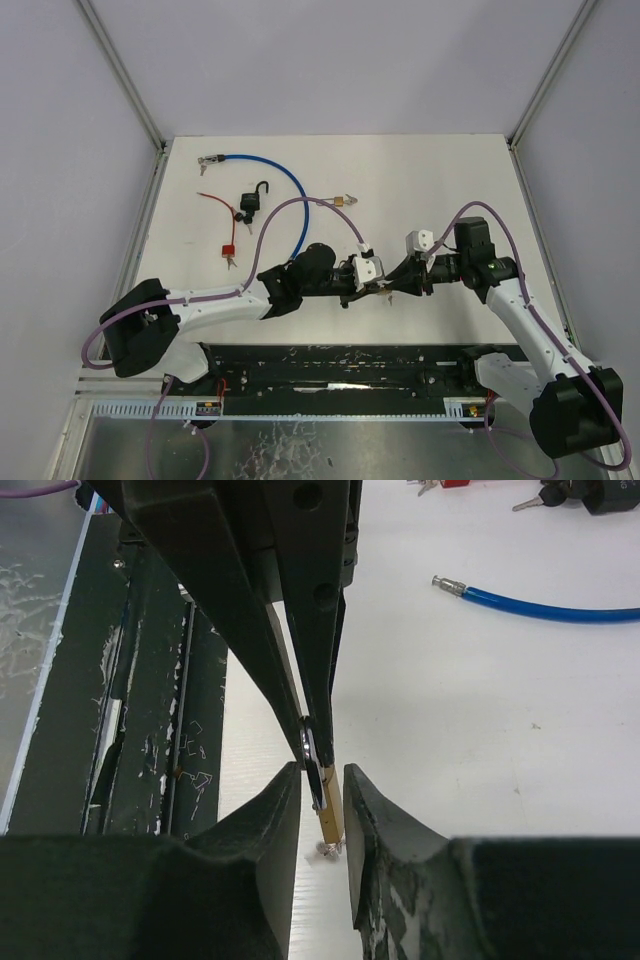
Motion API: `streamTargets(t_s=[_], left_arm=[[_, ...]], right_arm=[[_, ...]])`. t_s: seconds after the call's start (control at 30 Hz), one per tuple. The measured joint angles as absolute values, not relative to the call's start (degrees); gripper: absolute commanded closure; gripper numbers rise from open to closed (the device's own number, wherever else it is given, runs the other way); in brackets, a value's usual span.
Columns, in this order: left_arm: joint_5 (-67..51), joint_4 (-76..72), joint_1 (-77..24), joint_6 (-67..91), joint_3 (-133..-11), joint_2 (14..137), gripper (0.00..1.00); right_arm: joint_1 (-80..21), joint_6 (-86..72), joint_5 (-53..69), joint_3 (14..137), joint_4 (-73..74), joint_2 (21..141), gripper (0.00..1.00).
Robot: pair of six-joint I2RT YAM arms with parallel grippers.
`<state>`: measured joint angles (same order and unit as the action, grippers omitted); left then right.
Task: Lock with the key
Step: Lock the lock.
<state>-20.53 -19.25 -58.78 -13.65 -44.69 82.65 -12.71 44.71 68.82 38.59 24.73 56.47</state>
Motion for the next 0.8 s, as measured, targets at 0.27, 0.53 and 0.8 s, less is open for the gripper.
streamTargets(t_s=[0.27, 0.53, 0.8], left_arm=[[-20.5, -19.2, -58.8, -13.7, -44.7, 82.7, 1.0], [-20.5, -19.3, -58.8, -13.6, -44.7, 82.7, 1.0], [-20.5, -19.2, -58.7, -13.6, -44.7, 82.7, 0.92]], right_arm=[[-13.8, 45.5, 67.9, 38.5, 24.8, 56.9, 0.81], [-14.3, 46.9, 67.2, 38.4, 24.9, 56.9, 0.83], [-14.7, 49.7, 67.0, 38.4, 26.0, 56.8, 1.0]])
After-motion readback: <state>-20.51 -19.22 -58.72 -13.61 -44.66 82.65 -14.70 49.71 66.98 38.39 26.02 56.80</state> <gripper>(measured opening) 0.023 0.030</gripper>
